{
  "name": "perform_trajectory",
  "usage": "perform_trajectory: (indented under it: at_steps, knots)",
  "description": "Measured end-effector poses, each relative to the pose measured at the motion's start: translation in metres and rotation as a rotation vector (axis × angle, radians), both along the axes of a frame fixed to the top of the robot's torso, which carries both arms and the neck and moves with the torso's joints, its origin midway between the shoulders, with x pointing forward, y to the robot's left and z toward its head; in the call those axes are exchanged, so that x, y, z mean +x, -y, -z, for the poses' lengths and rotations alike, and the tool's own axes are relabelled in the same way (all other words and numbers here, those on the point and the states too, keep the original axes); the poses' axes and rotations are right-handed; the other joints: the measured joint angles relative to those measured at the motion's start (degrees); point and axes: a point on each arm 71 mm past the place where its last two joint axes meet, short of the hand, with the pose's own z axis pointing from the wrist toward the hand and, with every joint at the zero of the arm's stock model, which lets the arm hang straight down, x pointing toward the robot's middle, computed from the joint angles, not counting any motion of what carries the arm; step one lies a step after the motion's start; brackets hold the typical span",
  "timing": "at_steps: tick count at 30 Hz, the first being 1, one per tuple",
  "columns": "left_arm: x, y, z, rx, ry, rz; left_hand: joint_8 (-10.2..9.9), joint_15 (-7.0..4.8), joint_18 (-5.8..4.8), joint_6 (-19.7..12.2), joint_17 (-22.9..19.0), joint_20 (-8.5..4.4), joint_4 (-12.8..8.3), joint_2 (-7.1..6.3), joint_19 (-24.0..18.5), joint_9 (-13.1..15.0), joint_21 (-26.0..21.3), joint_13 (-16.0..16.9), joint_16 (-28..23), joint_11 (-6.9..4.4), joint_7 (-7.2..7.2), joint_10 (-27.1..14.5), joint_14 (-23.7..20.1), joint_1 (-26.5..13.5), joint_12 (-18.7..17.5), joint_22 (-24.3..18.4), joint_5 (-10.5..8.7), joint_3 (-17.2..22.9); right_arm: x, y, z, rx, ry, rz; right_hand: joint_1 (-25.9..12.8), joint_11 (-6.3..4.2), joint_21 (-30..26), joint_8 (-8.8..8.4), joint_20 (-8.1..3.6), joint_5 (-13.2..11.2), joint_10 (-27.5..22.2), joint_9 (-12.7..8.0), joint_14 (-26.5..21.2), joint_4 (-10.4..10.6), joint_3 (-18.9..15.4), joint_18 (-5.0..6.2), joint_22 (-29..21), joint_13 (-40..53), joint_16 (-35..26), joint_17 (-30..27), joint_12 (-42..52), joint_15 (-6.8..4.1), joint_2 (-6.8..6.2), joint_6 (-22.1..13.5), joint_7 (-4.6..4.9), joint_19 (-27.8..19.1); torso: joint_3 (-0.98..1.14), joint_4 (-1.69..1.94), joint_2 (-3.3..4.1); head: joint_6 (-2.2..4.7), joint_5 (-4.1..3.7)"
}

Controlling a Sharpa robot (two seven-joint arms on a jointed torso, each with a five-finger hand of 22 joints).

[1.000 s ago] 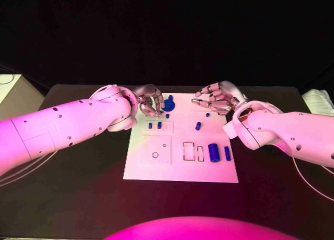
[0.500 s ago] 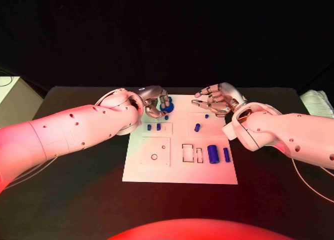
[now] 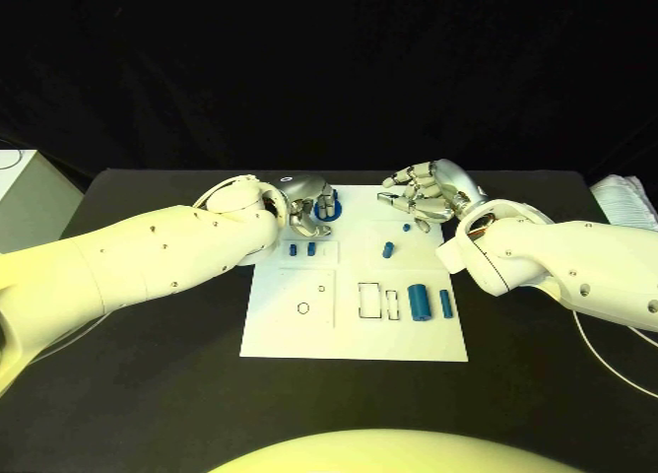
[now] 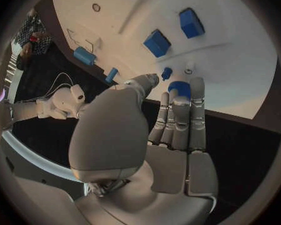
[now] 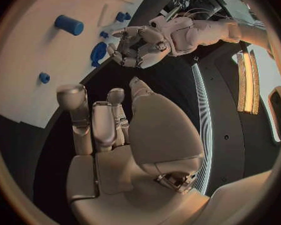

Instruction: Assemble the parts on the task board

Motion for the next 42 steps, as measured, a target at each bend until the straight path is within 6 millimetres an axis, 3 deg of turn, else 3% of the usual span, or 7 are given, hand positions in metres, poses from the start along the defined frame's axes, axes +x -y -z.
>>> perform_trajectory:
  at_steps: [3, 16, 27, 31, 36, 42]
  knots:
    - [-0.0003, 0.0016, 0.0013, 0.015, -0.011, 0.006, -0.2, 0.0, -0.01, 0.42, 0.15, 0.0, 0.02, 0.0, 0.0, -0.21, 0.0, -0.16, 0.0, 0.0, 0.0, 0.0, 0.0, 0.0, 0.0, 0.0, -0.26, -0.02, 0.0, -0.0003, -0.0002, 0.005, 0.001, 0.0, 0.08, 0.04, -2.85, 0.0, 0.16, 0.0, -0.91, 0.0, -0.39, 0.01, 0.31, 0.86, -2.16, -1.95, -1.97, -1.56, -1.74, -0.03, -0.08, -0.02, 0.0, -0.18, -0.02, -0.01, -0.01, -0.04, 0.03]
    - [0.0005, 0.0024, 0.0064, 0.066, -0.055, 0.01, -1.67, -0.43, -0.01, 2.86, 0.83, 0.0, -0.08, 0.0, 0.0, -2.18, 0.0, -1.42, 1.5, -0.52, -0.41, 1.78, 0.44, 0.0, -0.36, 0.05, -0.26, 0.08, 0.0001, -0.0008, -0.0006, 0.016, 0.003, 0.001, 0.08, -0.05, -4.08, 0.09, 0.17, 0.0, -1.39, -0.05, -0.39, -0.06, 0.39, 0.86, -3.23, -2.9, -2.74, -2.17, -2.27, -0.03, -0.08, -0.27, 0.07, -0.18, -0.05, 0.01, -0.04, -0.1, 0.02]
    - [0.0021, 0.0041, 0.009, 0.075, -0.061, 0.007, -3.74, -0.64, 0.0, 4.62, -0.31, -0.42, -0.7, 0.78, -0.42, -4.03, 0.63, -3.17, 2.24, -0.93, -1.11, 3.63, 0.22, 0.77, -2.07, 0.47, -0.26, 1.83, 0.0002, -0.0017, -0.0018, 0.019, 0.005, -0.001, 0.08, -0.05, -4.45, 0.21, 0.17, 0.0, -1.39, -0.05, -0.39, 0.1, 0.54, 0.86, -3.54, -3.24, -3.06, -2.29, -2.5, -0.03, -0.08, -0.28, 0.07, -0.17, -0.03, -0.05, 0.04, -0.28, -0.04]
    - [0.0029, 0.0042, 0.0095, 0.076, -0.06, 0.004, -4.47, -0.64, -0.01, 5.35, -0.62, -0.42, -1.01, 1.27, -0.42, -4.64, 0.97, -4.09, 2.53, -0.94, -1.03, 4.43, 0.22, 0.88, -3.43, 0.7, -0.26, 2.63, 0.0001, -0.0018, -0.002, 0.02, 0.005, -0.001, 0.08, -0.05, -4.45, 0.2, 0.17, 0.0, -1.39, -0.05, -0.39, 0.1, 0.54, 0.86, -3.54, -3.24, -3.06, -2.29, -2.5, -0.03, -0.08, -0.28, 0.06, -0.17, -0.03, -0.08, 0.03, -0.37, -0.12]
    - [0.0037, 0.0049, 0.0098, 0.074, -0.06, 0.003, -6.75, -0.64, -0.01, 5.62, -1.69, -0.42, -1.33, 1.41, -0.42, -5.85, 1.52, -6.09, 2.83, -0.73, -0.93, 5.46, 0.22, 0.74, -6.38, 1.1, -0.48, 3.42, -0.0001, -0.0022, -0.0022, 0.021, 0.004, -0.002, 0.08, -0.05, -4.45, 0.2, 0.17, -0.01, -1.39, -0.05, -0.39, 0.1, 0.54, 0.86, -3.54, -3.24, -3.06, -2.29, -2.5, -0.03, -0.08, -0.29, 0.05, -0.17, -0.01, -0.05, 0.03, -0.44, -0.26]
    - [0.0045, 0.0058, 0.0103, 0.072, -0.061, 0.001, -7.09, -0.68, -0.01, 6.64, -2.09, -0.42, -1.67, 1.72, -0.41, -6.17, 1.79, -7.05, 3.11, -0.81, -0.87, 6.63, 0.26, 0.43, -7.96, 1.28, -0.48, 4.06, -0.0002, -0.0026, -0.0025, 0.021, 0.005, -0.003, 0.08, -0.05, -4.77, 0.2, 0.17, 0.0, -1.39, -0.05, -0.39, -0.06, 0.7, 0.86, -3.78, -3.48, -3.29, -2.41, -2.5, -0.03, -0.08, -0.36, -0.02, -0.17, -0.01, -0.03, -0.03, -0.55, -0.35]
